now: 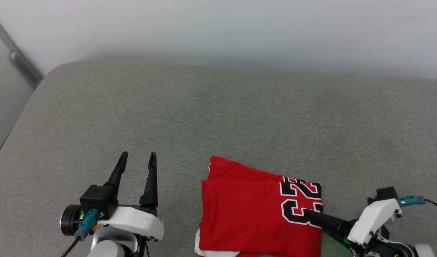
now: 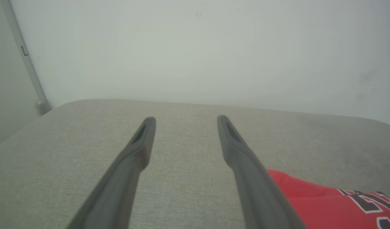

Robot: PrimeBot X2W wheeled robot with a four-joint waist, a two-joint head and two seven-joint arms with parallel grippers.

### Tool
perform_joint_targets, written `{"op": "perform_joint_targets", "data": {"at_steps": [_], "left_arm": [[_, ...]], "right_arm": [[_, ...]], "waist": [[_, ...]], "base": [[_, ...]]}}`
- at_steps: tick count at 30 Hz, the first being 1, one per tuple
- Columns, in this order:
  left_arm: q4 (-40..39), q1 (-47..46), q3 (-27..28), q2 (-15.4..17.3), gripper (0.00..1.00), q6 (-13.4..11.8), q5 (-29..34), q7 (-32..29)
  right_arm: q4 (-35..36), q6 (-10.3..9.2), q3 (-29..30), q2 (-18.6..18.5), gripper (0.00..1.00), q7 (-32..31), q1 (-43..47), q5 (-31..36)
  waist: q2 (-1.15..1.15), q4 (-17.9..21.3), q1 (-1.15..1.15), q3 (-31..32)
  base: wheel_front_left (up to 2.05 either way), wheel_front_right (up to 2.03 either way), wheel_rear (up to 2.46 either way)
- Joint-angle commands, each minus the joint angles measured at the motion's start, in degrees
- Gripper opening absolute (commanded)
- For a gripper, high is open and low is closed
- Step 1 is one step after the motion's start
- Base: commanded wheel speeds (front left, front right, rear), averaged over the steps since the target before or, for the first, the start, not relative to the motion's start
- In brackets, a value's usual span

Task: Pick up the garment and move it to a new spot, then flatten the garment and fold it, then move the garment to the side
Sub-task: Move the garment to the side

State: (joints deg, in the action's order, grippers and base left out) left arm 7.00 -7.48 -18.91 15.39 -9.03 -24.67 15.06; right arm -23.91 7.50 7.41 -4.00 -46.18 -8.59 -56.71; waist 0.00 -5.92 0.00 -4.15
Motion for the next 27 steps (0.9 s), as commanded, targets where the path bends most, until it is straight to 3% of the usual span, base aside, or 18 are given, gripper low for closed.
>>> {"op": "perform_joint_targets", "data": {"at_steps": [1, 4, 5, 6, 7, 14, 21, 27], "left_arm": [[0.26, -0.72, 0.25, -0.36, 1.0, 0.37, 0.56, 0.13], [0.61, -1.21, 0.56, -0.7, 1.0, 0.92, 0.93, 0.13], [0.76, -1.19, 0.77, -0.86, 1.0, 1.0, 0.86, 0.14], [0.85, -1.11, 0.96, -1.04, 1.0, 1.24, 0.82, 0.13], [0.94, -1.1, 1.09, -0.92, 1.0, 1.25, 1.26, 0.14], [0.99, 0.08, 1.73, -1.24, 1.0, 1.96, 2.6, 0.13], [0.28, 1.78, 2.13, -1.71, 1.0, 2.27, 2.85, 0.13], [-0.91, 1.87, 2.5, -2.3, 1.0, 2.52, 2.91, 0.13]], "right_arm": [[-0.88, -0.03, -1.28, 0.42, 1.0, 0.31, -1.5, -0.95], [-2.66, -0.03, -3.46, 0.49, 1.0, 1.1, -2.96, -2.73], [-3.22, -0.03, -4.39, 0.23, 0.65, 1.41, -3.3, -2.73], [-3.47, -0.03, -5.26, -0.07, 0.17, 1.86, -3.58, -2.86], [-3.77, -0.03, -5.86, -0.2, 0.0, 2.35, -3.82, -3.42], [-1.97, -0.03, -11.6, -3.78, 0.0, 7.08, -4.13, -2.61], [-0.91, -0.03, -19.19, -11.01, 0.0, 13.02, -2.68, 9.05], [-2.9, -0.03, -19.64, -15.32, 0.0, 15.57, -4.5, 17.96]], "waist": [[0.0, -1.13, 0.0, -0.95], [0.0, -1.89, 0.0, -1.5], [0.0, -2.06, 0.0, -1.61], [0.0, -2.18, 0.0, -1.68], [0.0, -2.26, 0.0, -1.71], [0.0, -1.07, 0.0, 0.02], [0.0, 4.58, 0.0, 2.6], [0.0, 11.09, 0.0, 1.39]], "base": [[0.0, 0.0, 0.0], [0.0, 0.0, 0.0], [0.0, 0.0, 0.0], [0.0, 0.0, 0.0], [0.0, 0.0, 0.0], [0.0, 0.0, 0.0], [0.0, 0.0, 0.0], [0.0, 0.0, 0.0]]}}
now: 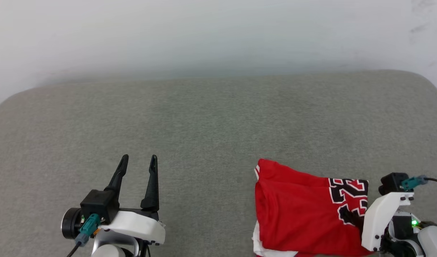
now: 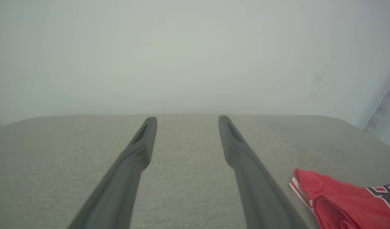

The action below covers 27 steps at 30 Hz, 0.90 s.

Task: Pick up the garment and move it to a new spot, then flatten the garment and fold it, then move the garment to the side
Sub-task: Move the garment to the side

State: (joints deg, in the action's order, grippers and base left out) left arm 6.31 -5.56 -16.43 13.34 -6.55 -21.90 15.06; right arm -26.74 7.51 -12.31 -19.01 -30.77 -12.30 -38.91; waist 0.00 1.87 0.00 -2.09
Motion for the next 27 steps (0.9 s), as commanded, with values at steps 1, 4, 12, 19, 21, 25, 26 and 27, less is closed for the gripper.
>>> {"op": "perform_joint_targets", "data": {"at_steps": [1, 4, 12, 19, 21, 25, 26, 27], "left_arm": [[-0.39, -0.45, 0.01, -0.36, 1.0, 0.25, 0.31, 0.13], [-0.77, -2.01, -0.28, -0.6, 1.0, 0.81, 0.66, 0.13], [-0.78, -10.22, -3.11, -1.63, 1.0, 3.3, 2.89, 0.11], [-2.29, -17.43, -4.69, -0.98, 1.0, 4.52, 5.31, -0.63], [-3.03, -19.03, -4.86, -0.45, 1.0, 4.61, 5.91, -0.99], [-5.47, -22.35, -5.33, 1.11, 1.0, 5.36, 7.24, -2.44], [-5.75, -22.75, -5.37, 1.33, 1.0, 5.47, 7.35, -2.64], [-6.01, -23.12, -5.45, 1.47, 1.0, 5.39, 7.54, -2.72]], "right_arm": [[-0.49, -0.05, 0.31, -0.76, 0.0, 0.54, -1.5, 1.24], [-1.77, -0.05, 0.72, -1.86, 0.0, 1.76, -4.31, 4.54], [-8.45, -0.05, 6.23, -7.2, 0.0, 9.44, -13.47, 10.74], [-14.34, -0.05, 14.32, -10.22, 0.0, 17.86, -22.78, 14.7], [-16.11, -0.05, 16.69, -10.92, 0.0, 19.59, -25.22, 15.69], [-22.38, -0.05, 23.88, -11.82, 0.0, 23.49, -29.88, 19.08], [-23.08, -0.05, 24.55, -11.52, 0.0, 24.37, -30.52, 19.65], [-23.77, -0.05, 24.98, -11.35, 0.0, 25.17, -31.06, 20.58]], "waist": [[0.0, 4.61, 0.0, -1.31], [0.0, 8.35, 0.0, -3.69], [0.0, 11.52, 0.0, -12.58], [0.0, 10.43, 0.0, -22.04], [0.0, 10.08, 0.0, -24.56], [0.0, 9.29, 0.0, -29.9], [0.0, 9.22, 0.0, -30.38], [0.0, 9.17, 0.0, -30.77]], "base": [[0.0, 0.0, 0.0], [0.0, 0.0, 0.0], [0.0, 0.0, 0.0], [0.0, 0.0, 0.0], [0.0, 0.0, 0.0], [0.0, 0.0, 0.0], [0.0, 0.0, 0.0], [0.0, 0.0, 0.0]]}}
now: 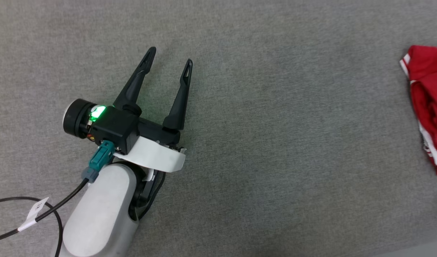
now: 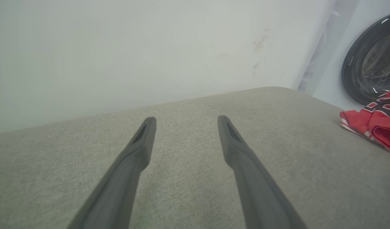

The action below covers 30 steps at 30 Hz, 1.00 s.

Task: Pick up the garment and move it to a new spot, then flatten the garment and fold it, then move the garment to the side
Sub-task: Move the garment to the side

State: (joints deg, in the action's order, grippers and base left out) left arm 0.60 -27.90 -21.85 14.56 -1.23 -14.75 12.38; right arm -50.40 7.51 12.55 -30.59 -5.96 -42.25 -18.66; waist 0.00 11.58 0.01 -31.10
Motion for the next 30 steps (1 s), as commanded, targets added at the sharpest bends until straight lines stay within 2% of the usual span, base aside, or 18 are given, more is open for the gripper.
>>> {"op": "perform_joint_targets", "data": {"at_steps": [1, 2, 3, 11, 18, 24, 30], "left_arm": [[-0.48, -0.98, -0.1, 0.35, 1.0, 0.08, 0.49, -0.16], [-0.58, -1.12, -0.22, 0.41, 1.0, 0.11, 0.53, -0.34], [-0.63, -1.26, -0.37, 0.46, 1.0, 0.12, 0.51, -0.41], [1.42, 0.53, -0.93, -0.05, 1.0, 0.13, -0.62, 0.38], [4.61, 6.09, -0.18, -1.17, 1.0, -0.71, -2.82, 1.9], [5.96, 13.87, 2.55, -1.63, 1.0, -2.82, -5.42, 2.51], [5.31, 20.89, 5.61, -1.65, 1.0, -4.93, -7.32, 2.76]], "right_arm": [[-1.18, -0.05, 0.71, 0.57, 0.03, 1.12, -1.53, 0.94], [-2.13, -0.05, 1.15, 0.92, 0.35, 1.86, -1.8, 1.53], [-3.26, -0.05, 1.58, 1.13, 1.0, 2.6, -2.16, 2.29], [-11.46, -0.05, 5.27, 1.27, 1.0, 9.12, -3.03, 7.27], [-14.22, -0.05, 4.37, 1.06, 1.0, 13.28, 1.16, 9.33], [-11.3, -0.05, -0.12, 4.39, 1.0, 16.37, 7.65, 7.68], [-3.5, -0.05, -5.63, 9.42, 1.0, 18.53, 17.15, 4.66]], "waist": [[0.0, -0.57, -0.01, -2.0], [0.0, -0.55, -0.01, -2.13], [0.0, -0.53, -0.01, -2.2], [0.0, 0.07, -0.01, 1.79], [0.0, 0.31, -0.01, 11.8], [0.0, 0.66, -0.01, 21.14], [0.0, -0.6, -0.01, 27.71]], "base": [[0.0, 0.0, 0.0], [0.0, 0.0, 0.0], [0.0, 0.0, 0.0], [0.0, 0.0, 0.0], [0.0, 0.0, 0.0], [0.0, 0.0, 0.0], [0.0, 0.0, 0.0]]}}
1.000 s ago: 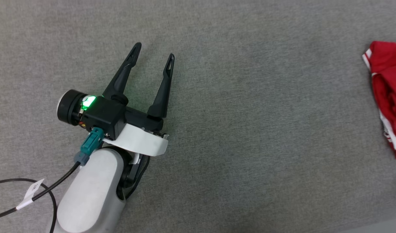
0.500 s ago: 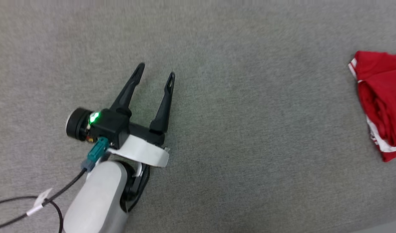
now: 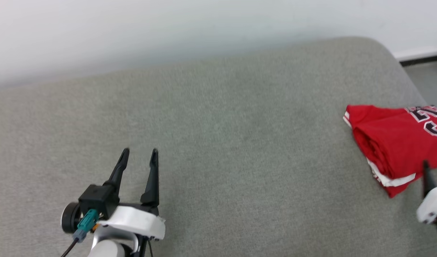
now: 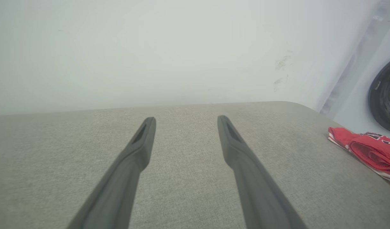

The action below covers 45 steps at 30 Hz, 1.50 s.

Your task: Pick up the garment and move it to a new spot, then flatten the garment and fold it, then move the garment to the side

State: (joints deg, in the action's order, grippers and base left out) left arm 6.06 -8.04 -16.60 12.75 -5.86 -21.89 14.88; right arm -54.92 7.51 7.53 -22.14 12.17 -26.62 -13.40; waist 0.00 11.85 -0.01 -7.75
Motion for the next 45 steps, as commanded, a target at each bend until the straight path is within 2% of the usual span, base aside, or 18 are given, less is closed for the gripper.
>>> {"op": "perform_joint_targets", "data": {"at_steps": [1, 8, 13, 20, 31, 45], "left_arm": [[-0.33, 1.9, 0.81, 0.22, 1.0, -0.44, -0.54, 0.28], [-1.77, 7.05, 2.95, 0.86, 1.0, -2.06, -1.27, 0.36], [-1.74, 8.47, 3.86, 1.69, 1.0, -2.73, -1.29, 0.36], [0.36, 7.15, 4.0, 2.5, 1.0, -2.2, -0.84, 0.32], [4.71, 5.23, 3.15, 1.58, 1.0, -0.27, -0.39, 0.34], [6.27, 5.57, 4.73, 0.23, 1.0, 1.17, 0.65, 0.35]], "right_arm": [[2.98, -0.05, -1.67, 1.83, 1.0, 0.61, 3.16, -0.85], [19.52, -0.05, -5.37, 8.22, 1.0, 0.48, 14.13, -2.24], [33.51, -0.05, -6.33, 12.4, 1.0, -2.64, 20.64, -0.38], [48.32, -0.05, -6.81, 15.61, 1.0, -7.34, 25.82, 2.84], [59.23, -0.05, -5.3, 18.04, 1.0, -11.6, 32.59, 5.47], [61.76, -0.05, -5.4, 19.13, 1.0, -13.6, 34.91, 5.94]], "waist": [[0.0, -1.18, 0.01, 5.14], [0.0, -4.37, 0.01, 8.63], [0.0, -7.21, 0.01, 9.11], [0.0, -9.97, 0.01, 9.11], [0.0, -10.68, 0.01, 9.73], [0.0, -10.29, 0.01, 9.79]], "base": [[0.0, 0.0, 0.0], [0.0, 0.0, 0.0], [0.0, 0.0, 0.0], [0.0, 0.0, 0.0], [0.0, 0.0, 0.0], [0.0, 0.0, 0.0]]}}
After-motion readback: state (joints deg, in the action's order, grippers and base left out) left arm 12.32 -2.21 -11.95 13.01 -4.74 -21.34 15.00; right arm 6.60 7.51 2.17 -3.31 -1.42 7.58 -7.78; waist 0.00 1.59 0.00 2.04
